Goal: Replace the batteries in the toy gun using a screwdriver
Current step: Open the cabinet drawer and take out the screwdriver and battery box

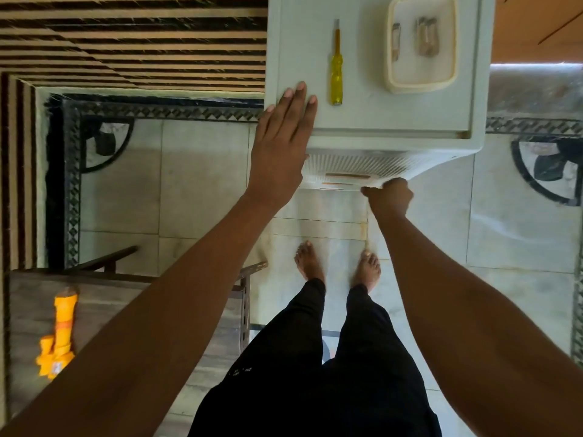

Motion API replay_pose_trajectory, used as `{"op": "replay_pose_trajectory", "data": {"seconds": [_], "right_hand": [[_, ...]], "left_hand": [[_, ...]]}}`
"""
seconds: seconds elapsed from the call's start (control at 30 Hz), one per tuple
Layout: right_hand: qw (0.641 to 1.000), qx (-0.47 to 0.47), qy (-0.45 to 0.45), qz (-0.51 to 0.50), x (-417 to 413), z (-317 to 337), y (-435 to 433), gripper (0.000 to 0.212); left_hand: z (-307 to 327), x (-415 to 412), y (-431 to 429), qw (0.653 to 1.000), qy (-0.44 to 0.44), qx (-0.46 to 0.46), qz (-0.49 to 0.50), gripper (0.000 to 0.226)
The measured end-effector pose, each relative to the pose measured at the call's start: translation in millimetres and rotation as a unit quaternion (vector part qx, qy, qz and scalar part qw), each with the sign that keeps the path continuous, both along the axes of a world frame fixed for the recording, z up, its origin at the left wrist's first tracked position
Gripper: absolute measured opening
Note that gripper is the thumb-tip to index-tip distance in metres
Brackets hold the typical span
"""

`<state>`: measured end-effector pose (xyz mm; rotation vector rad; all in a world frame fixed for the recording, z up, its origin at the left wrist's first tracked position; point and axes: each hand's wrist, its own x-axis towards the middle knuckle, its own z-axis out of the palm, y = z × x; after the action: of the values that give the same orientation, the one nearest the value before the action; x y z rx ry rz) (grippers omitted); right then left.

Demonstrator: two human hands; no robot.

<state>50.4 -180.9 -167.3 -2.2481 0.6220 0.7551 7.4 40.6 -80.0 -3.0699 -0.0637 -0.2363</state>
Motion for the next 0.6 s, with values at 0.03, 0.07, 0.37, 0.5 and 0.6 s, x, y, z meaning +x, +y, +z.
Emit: {"op": "replay_pose_trajectory", "data": {"seconds": [0.03, 0.07, 0.37, 0.5, 0.6], "right_hand": [[0.997, 0.006, 0.006, -0.072, 0.5, 0.3, -6.1, 0.058], [0.992, 0.013, 0.015, -0.128, 2.0, 1.3, -12.0, 0.069], [0.952, 0.238, 0.062, -0.183, 26.1, -0.4, -21.5, 0.072], [0.929, 0.300, 0.104, -0.188, 27.7, 2.3, -1.8, 0.069], [0.945, 0.247, 0.082, -0.196, 25.2, -0.4, 9.4, 0.070]], "left_hand": [[-0.2, -0.3, 0.2, 1.000, -0.002, 0.000, 0.000, 0.094], [-0.6, -0.5, 0.1, 1.000, -0.005, 0.001, 0.000, 0.093], [-6.8, -2.6, -3.0, 0.999, -0.033, -0.004, 0.014, 0.088], [-6.8, -2.8, -3.1, 1.000, -0.025, -0.014, 0.010, 0.089], [-4.6, -2.3, -2.9, 1.000, -0.018, -0.019, 0.009, 0.090]]}}
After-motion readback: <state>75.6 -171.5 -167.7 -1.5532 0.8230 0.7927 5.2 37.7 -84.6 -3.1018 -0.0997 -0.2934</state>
